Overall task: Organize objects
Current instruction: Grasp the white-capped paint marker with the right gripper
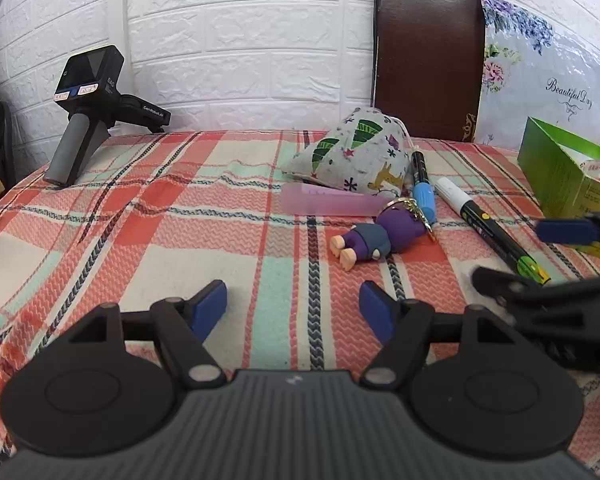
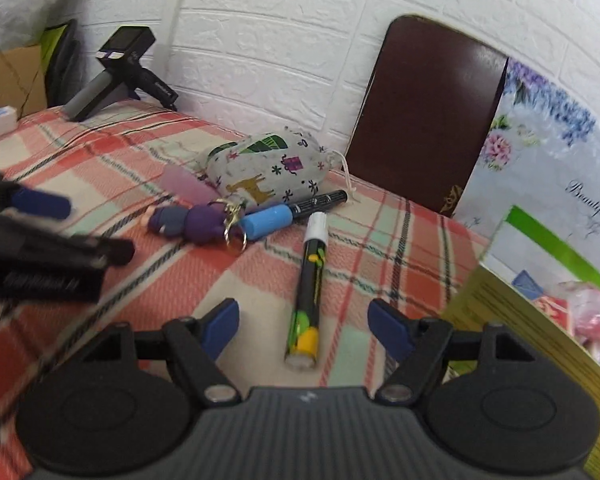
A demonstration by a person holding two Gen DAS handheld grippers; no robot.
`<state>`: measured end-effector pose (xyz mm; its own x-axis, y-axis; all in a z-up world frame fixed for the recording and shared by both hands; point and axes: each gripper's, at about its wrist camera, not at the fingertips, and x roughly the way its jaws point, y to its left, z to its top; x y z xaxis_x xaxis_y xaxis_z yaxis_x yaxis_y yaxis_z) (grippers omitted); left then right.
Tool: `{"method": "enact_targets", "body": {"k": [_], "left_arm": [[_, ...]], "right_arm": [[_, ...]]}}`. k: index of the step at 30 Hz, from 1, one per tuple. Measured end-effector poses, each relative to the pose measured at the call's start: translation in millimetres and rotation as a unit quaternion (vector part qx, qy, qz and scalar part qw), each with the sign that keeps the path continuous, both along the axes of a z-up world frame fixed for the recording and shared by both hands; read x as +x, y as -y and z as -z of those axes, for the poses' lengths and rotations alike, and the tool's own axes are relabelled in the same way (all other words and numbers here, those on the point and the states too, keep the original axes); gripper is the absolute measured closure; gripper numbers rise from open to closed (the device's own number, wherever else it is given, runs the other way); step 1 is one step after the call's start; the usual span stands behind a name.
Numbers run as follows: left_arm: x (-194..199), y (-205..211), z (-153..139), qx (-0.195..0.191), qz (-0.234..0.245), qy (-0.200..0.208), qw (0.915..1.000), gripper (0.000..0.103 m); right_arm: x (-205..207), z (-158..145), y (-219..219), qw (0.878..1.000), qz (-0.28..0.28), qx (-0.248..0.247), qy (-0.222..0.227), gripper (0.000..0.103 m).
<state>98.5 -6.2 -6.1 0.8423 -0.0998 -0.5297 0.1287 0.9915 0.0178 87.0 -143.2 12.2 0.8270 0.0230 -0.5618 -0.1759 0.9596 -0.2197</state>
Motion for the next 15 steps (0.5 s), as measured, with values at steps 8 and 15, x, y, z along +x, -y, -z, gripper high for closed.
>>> {"method": "enact_targets", "body": {"k": [8, 15], "left_arm": [[0, 2, 1, 0.004, 0.000, 0.001, 1.0000, 0.027], [0, 3, 1, 0.009, -0.002, 0.002, 1.0000, 0.026]], "right_arm": [[10, 1, 17, 0.996, -0.003, 0.077, -0.034, 0.056], [-51, 4, 10, 0.999, -0.019, 0.049, -0.016, 0.085]]}}
